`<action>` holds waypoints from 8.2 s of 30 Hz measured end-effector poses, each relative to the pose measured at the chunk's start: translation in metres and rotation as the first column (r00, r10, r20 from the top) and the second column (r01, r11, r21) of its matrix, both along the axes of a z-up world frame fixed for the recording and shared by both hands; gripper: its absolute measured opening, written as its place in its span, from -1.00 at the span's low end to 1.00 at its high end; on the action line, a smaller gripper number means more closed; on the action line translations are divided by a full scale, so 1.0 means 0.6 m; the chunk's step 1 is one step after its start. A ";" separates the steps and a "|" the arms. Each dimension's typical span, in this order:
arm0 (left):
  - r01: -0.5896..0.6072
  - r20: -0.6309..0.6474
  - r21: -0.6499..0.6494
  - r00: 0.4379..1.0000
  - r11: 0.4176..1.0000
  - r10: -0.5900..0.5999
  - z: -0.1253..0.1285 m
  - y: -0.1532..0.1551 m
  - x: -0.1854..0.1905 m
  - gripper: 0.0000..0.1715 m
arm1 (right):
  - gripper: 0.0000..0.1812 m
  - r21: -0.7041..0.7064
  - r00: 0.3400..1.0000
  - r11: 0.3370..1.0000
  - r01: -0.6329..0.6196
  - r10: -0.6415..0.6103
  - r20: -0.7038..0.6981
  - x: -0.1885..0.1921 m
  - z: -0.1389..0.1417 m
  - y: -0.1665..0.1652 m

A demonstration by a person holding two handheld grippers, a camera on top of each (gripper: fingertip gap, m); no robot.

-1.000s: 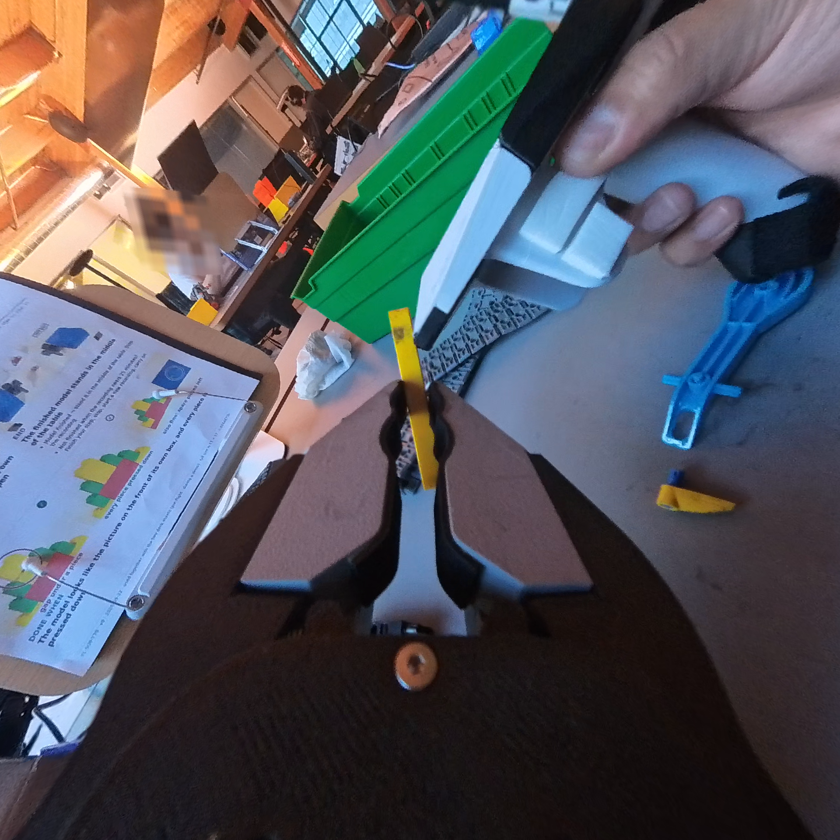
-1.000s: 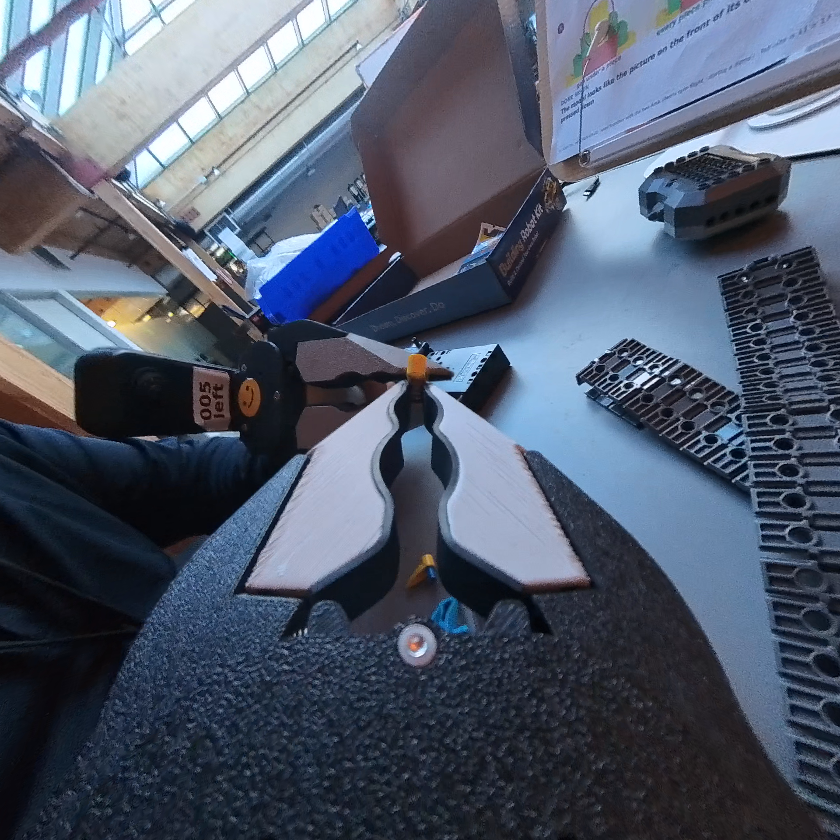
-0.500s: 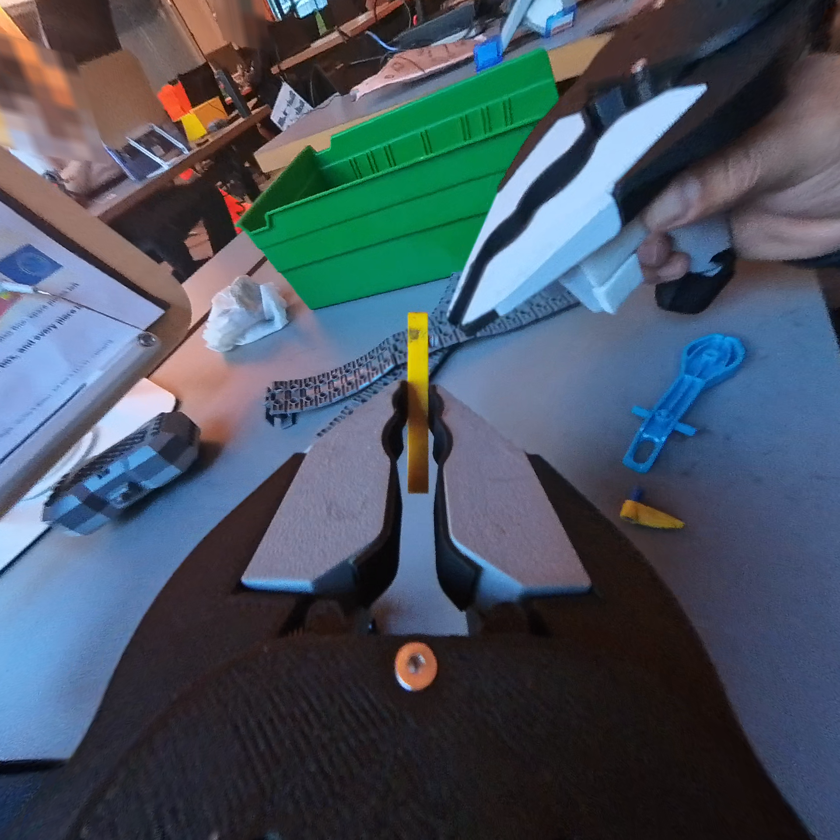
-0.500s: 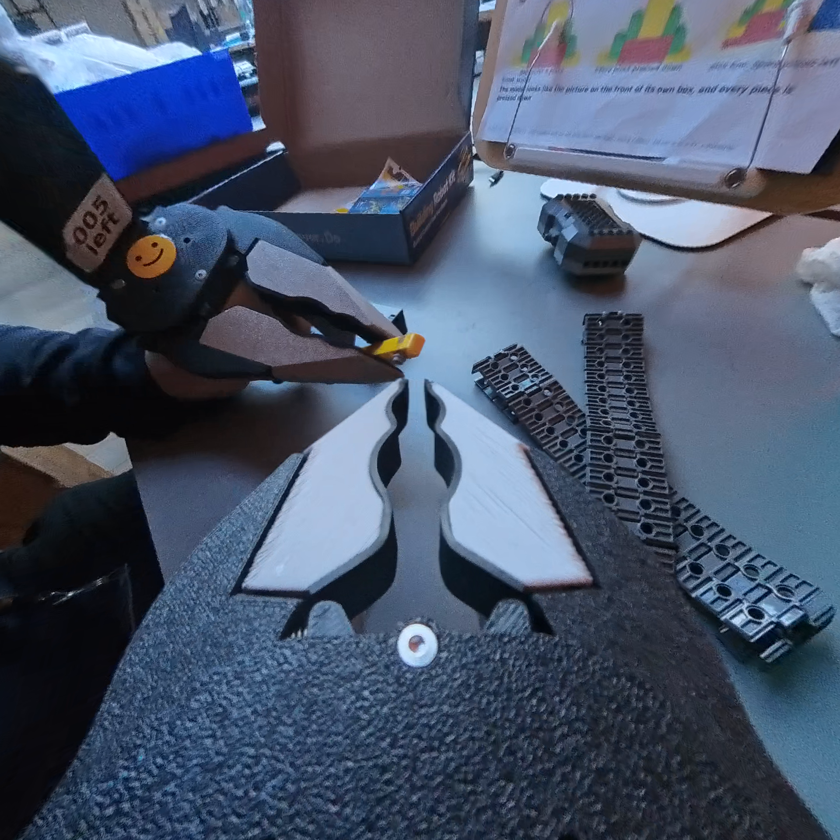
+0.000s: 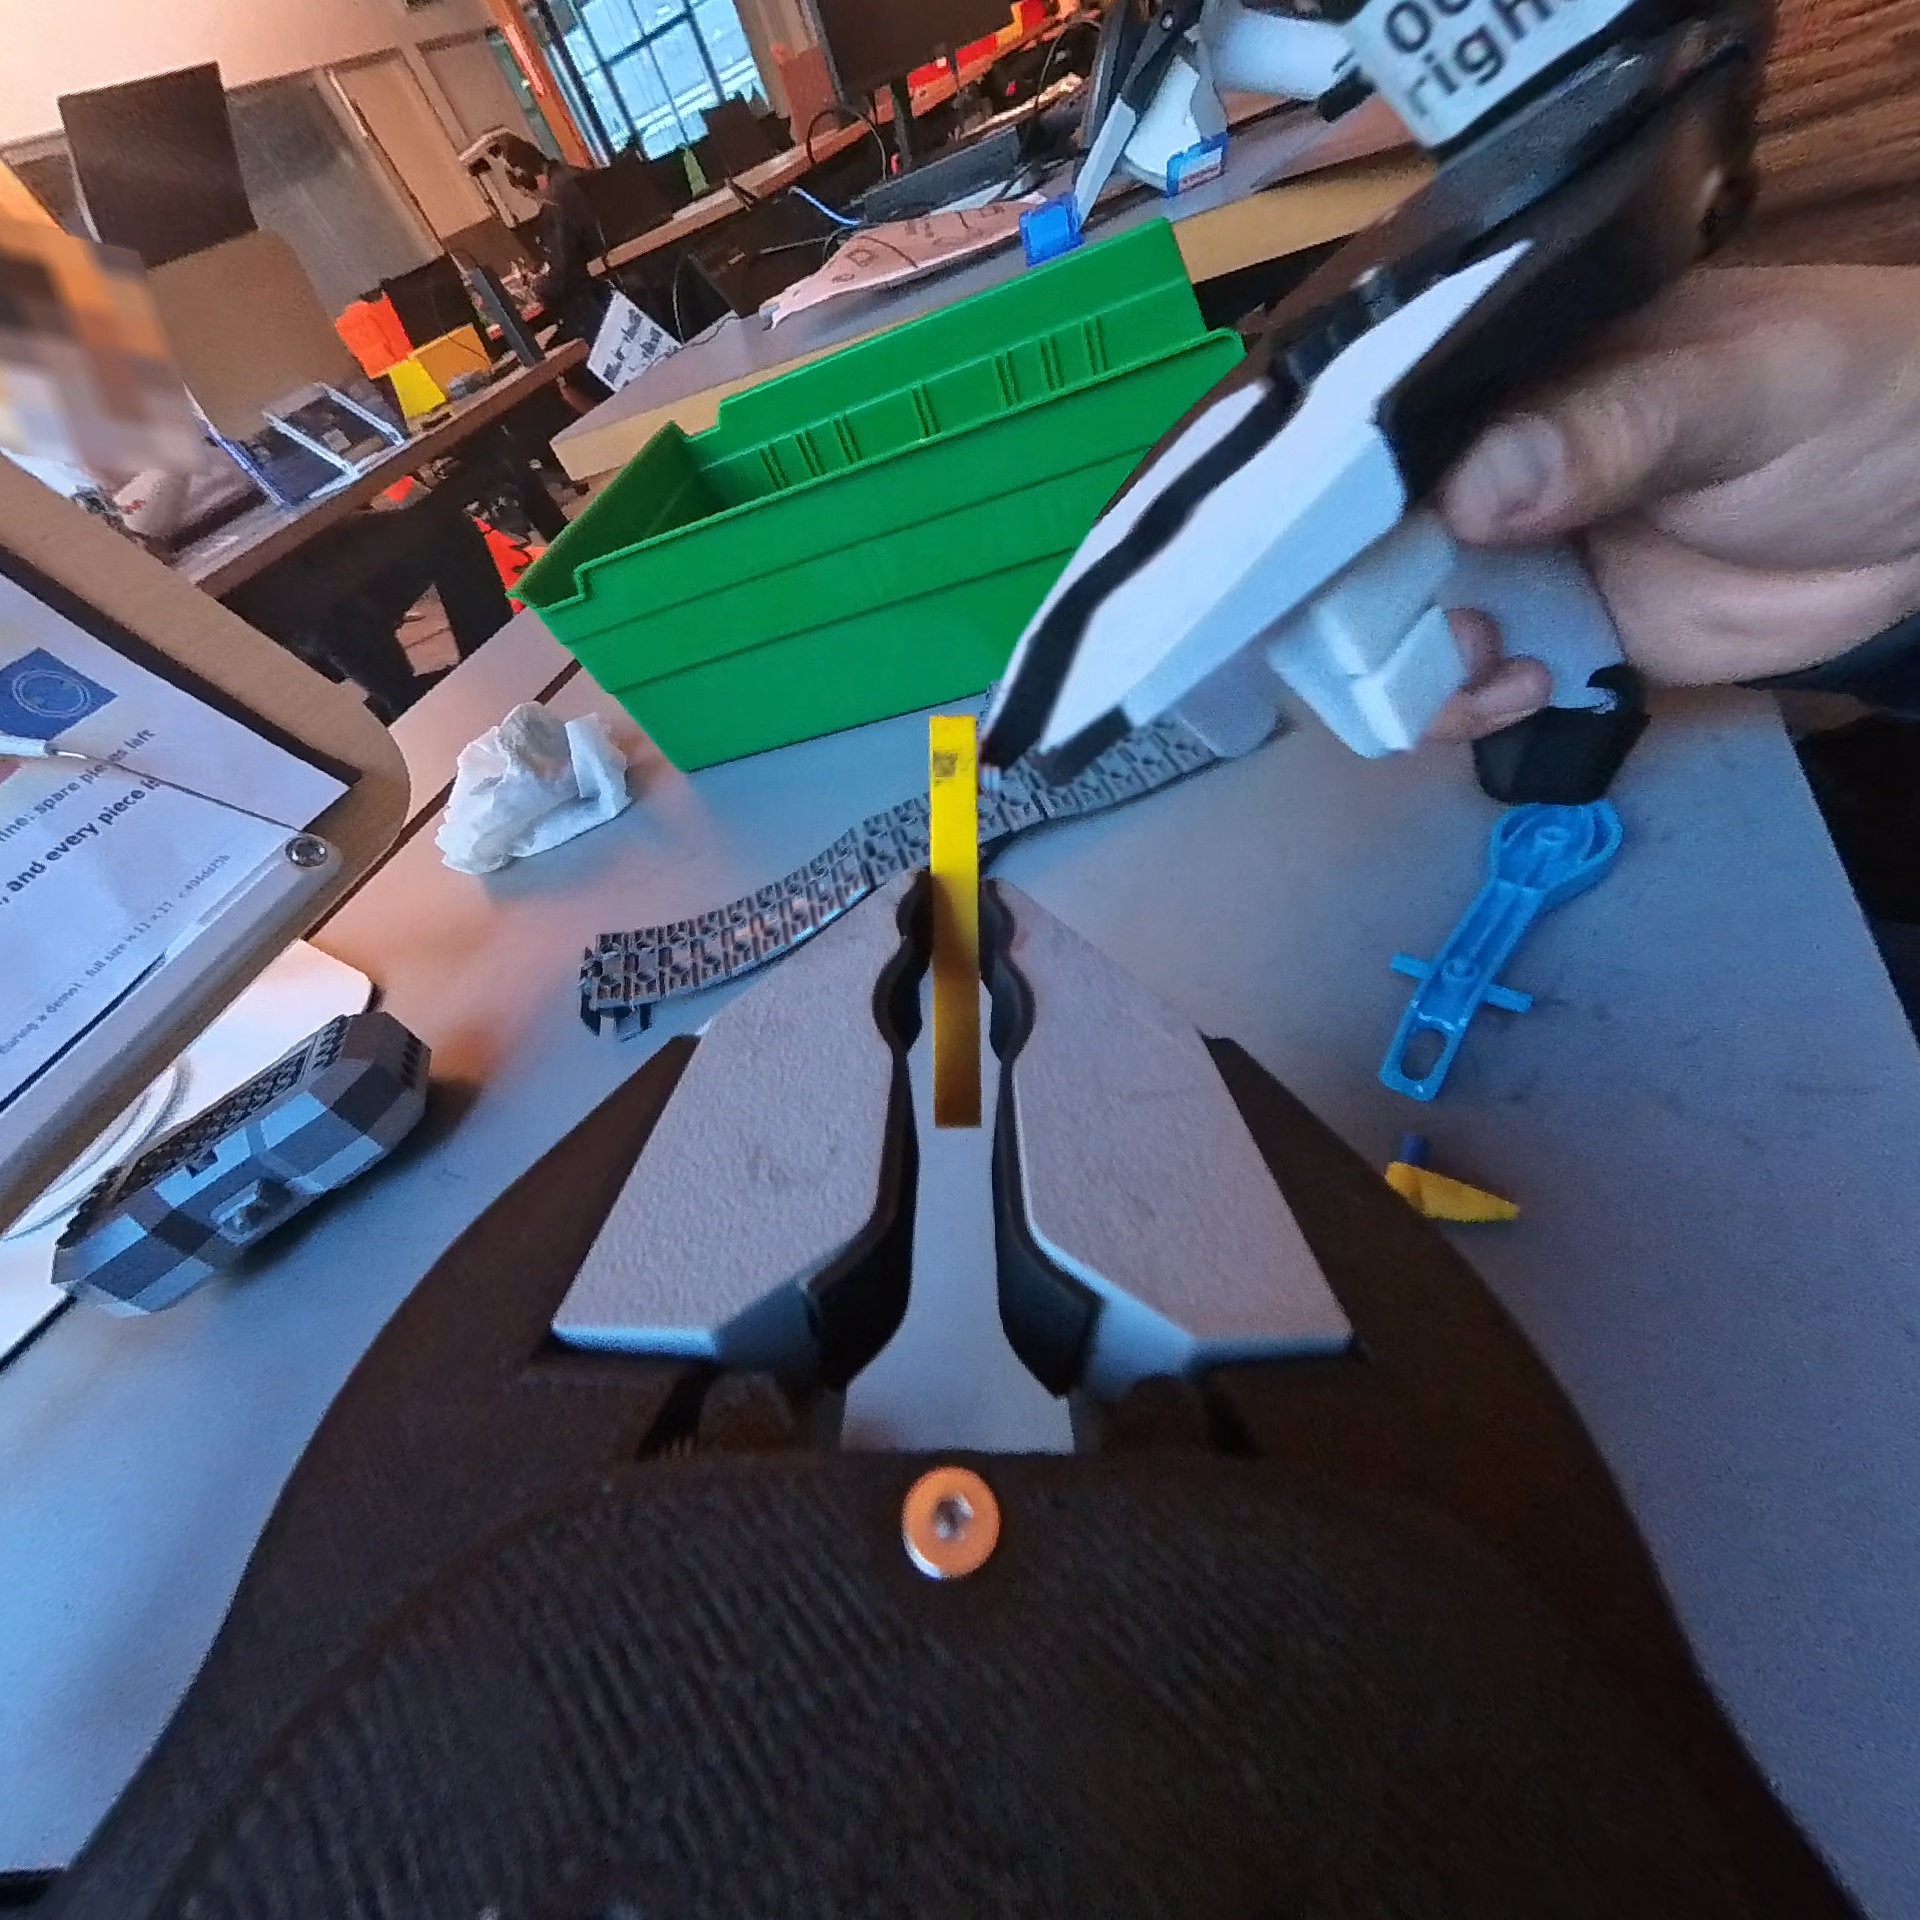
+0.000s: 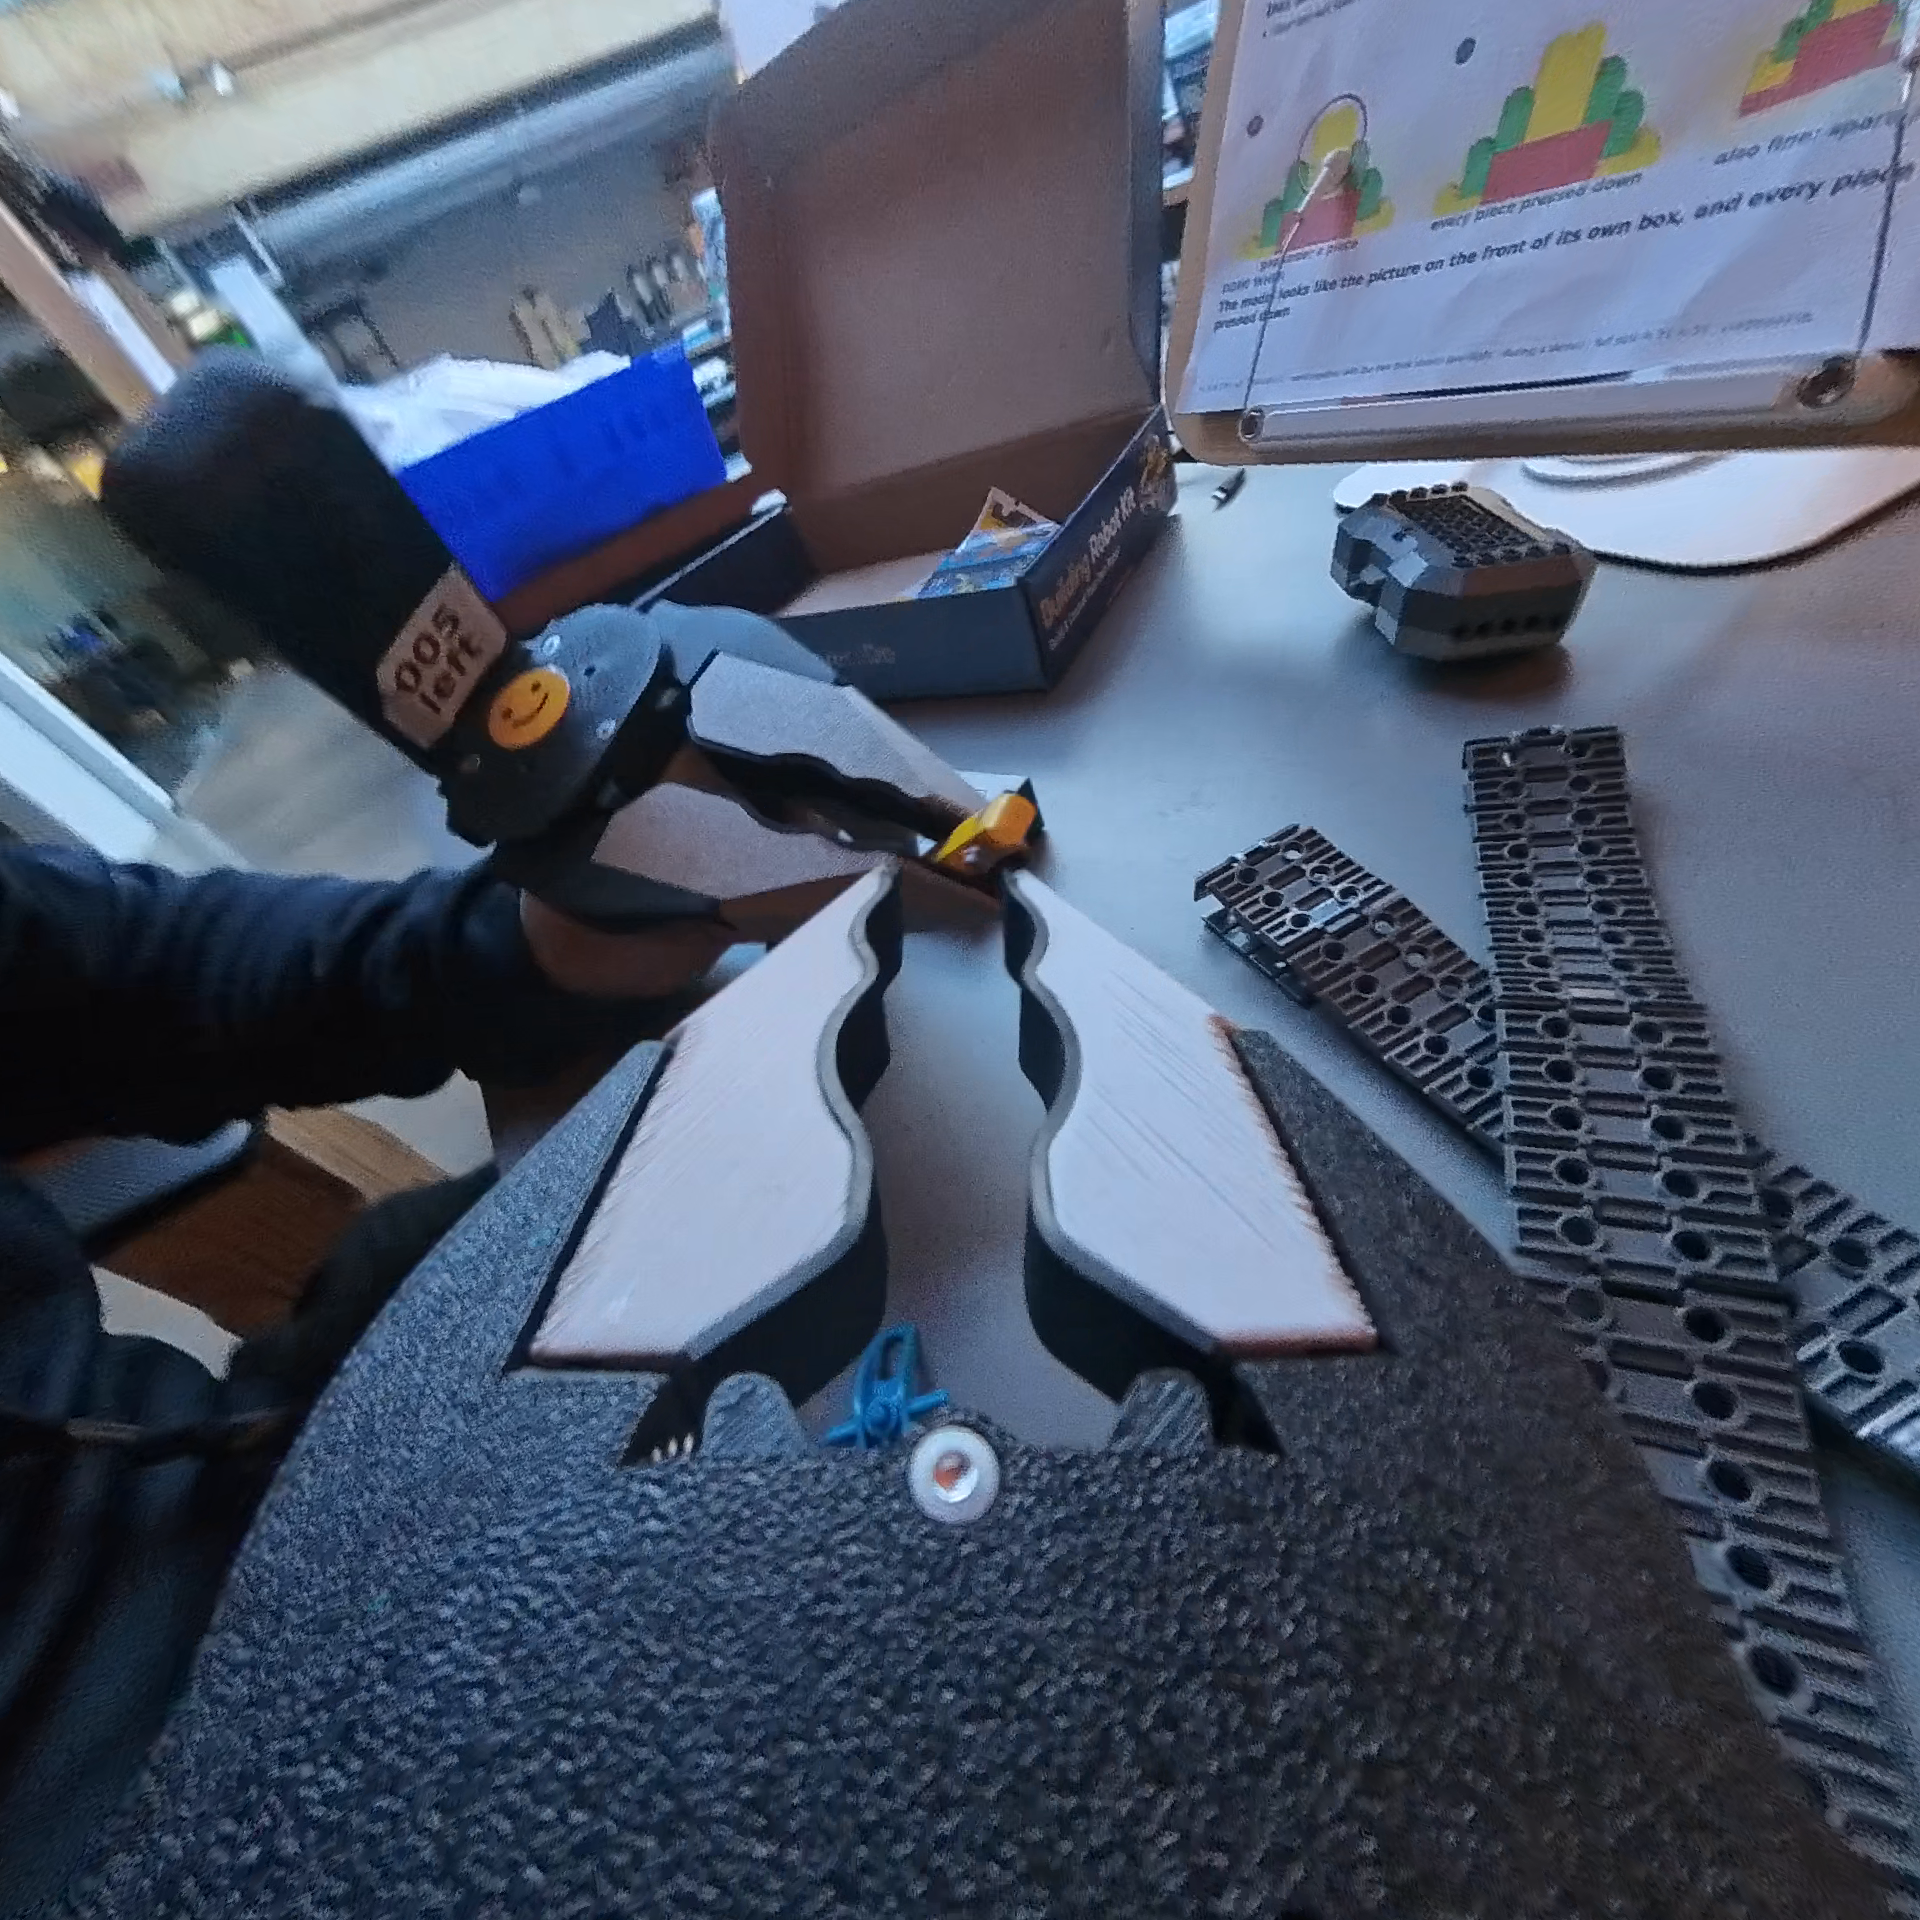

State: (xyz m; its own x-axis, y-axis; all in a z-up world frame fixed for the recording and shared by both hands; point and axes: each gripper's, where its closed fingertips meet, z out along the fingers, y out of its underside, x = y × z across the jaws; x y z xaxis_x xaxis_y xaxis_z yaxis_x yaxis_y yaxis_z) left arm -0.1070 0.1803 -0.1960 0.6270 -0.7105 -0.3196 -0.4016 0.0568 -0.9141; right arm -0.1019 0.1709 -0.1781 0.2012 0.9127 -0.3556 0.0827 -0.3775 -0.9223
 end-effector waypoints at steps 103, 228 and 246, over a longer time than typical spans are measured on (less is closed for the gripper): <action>-0.059 -0.200 -0.002 0.978 0.998 0.057 -0.035 0.007 -0.006 -0.93 | -0.95 0.076 0.950 0.989 -0.125 0.097 0.298 -0.015 -0.035 0.002; -0.162 -0.318 0.079 0.931 0.984 0.178 -0.038 0.021 -0.025 -0.93 | -0.93 -0.095 0.978 0.988 -0.121 0.135 0.157 -0.023 -0.038 0.015; -0.166 -0.327 0.089 0.927 0.982 0.186 -0.037 0.022 -0.027 -0.93 | -0.98 -0.137 0.979 0.979 -0.149 0.165 0.118 -0.028 -0.041 0.013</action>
State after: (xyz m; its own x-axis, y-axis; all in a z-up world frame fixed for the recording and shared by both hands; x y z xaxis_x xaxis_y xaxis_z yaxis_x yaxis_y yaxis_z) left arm -0.1235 0.1935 -0.2183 0.5910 -0.5720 -0.5688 -0.6899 0.0071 -0.7239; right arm -0.1188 0.1790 -0.2026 0.1103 0.8857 -0.4509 0.2643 -0.4634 -0.8458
